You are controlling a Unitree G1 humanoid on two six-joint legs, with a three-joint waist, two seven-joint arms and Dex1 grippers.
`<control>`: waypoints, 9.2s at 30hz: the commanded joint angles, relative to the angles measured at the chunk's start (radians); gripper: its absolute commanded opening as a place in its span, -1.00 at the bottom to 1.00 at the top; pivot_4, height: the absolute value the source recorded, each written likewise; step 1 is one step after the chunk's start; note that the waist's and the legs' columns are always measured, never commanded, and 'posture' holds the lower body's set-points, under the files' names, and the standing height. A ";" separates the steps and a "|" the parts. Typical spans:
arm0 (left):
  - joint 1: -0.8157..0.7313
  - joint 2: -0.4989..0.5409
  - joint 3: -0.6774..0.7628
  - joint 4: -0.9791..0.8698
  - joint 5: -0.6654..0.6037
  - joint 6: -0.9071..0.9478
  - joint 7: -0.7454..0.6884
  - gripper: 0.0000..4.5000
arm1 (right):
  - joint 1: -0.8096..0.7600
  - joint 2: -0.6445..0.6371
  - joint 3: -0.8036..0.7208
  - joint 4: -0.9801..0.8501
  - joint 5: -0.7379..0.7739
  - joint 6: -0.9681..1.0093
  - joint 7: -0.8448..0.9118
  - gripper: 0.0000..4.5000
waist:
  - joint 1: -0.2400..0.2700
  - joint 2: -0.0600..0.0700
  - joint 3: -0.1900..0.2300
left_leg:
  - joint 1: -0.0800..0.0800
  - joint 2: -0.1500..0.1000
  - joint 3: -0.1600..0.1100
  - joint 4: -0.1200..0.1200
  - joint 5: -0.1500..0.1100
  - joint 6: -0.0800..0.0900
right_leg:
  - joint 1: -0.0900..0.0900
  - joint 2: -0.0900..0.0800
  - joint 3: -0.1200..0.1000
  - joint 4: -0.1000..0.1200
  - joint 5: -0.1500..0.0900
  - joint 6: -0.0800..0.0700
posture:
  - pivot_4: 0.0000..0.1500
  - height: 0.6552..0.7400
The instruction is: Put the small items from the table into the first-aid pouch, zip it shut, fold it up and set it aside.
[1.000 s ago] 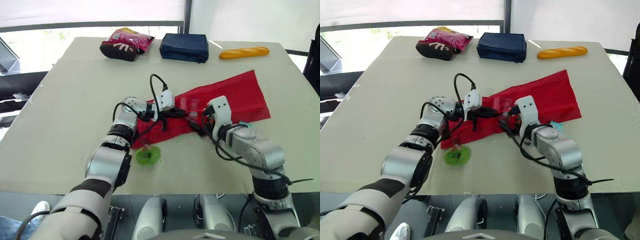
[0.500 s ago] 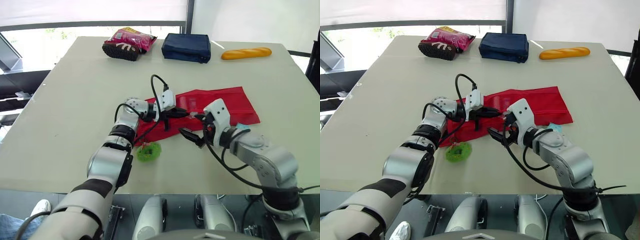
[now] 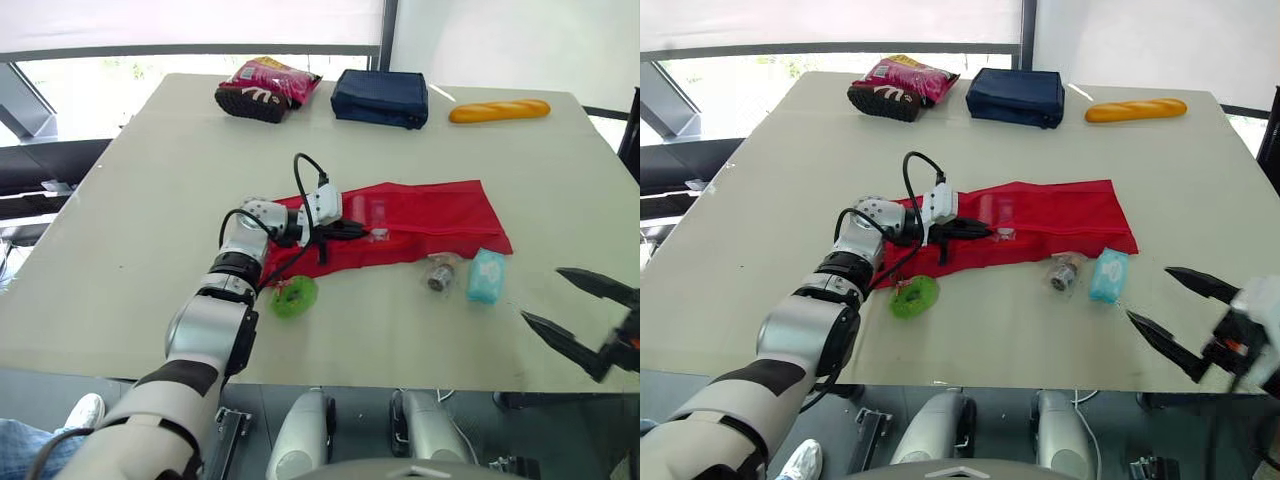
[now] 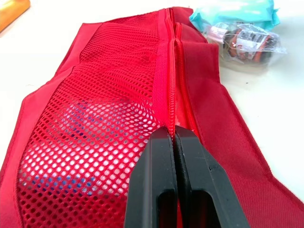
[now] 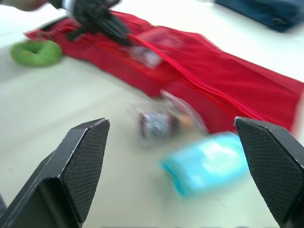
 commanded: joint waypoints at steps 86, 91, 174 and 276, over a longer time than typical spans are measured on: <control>0.024 -0.063 -0.009 -0.108 -0.033 -0.008 -0.079 -1.00 | -0.969 0.487 0.919 0.291 -0.443 0.718 -0.944 -0.61 | -0.008 -0.001 -0.001 | -0.005 -0.002 -0.001 0.001 0.000 0.000 | -0.003 -0.001 -0.001 0.002 0.002 -0.004 | 1.00 0.44; 0.035 -0.074 -0.013 -0.124 -0.034 -0.004 -0.088 -1.00 | -1.011 0.545 0.918 0.407 -0.478 0.627 -0.972 -0.61 | -0.010 0.000 0.000 | -0.004 -0.002 -0.001 0.001 0.000 0.000 | -0.004 -0.001 0.000 0.002 0.002 -0.004 | 1.00 0.44; 0.005 -0.055 -0.134 -0.577 -0.062 0.474 0.255 0.95 | -0.009 -0.060 -0.002 -0.133 0.216 -0.047 -0.243 1.00 | 0.018 0.000 0.000 | -0.001 0.001 0.000 0.001 0.000 0.000 | 0.000 0.000 0.001 -0.001 0.000 -0.001 | 1.00 0.44; 0.277 -0.039 -0.306 -0.825 0.048 0.418 0.231 -1.00 | -0.155 -0.119 0.517 0.165 -0.284 -0.056 -0.270 -0.93 | 0.019 0.001 -0.001 | 0.000 -0.002 0.001 0.001 0.000 0.000 | 0.000 -0.001 0.003 0.000 0.002 -0.003 | 1.00 0.44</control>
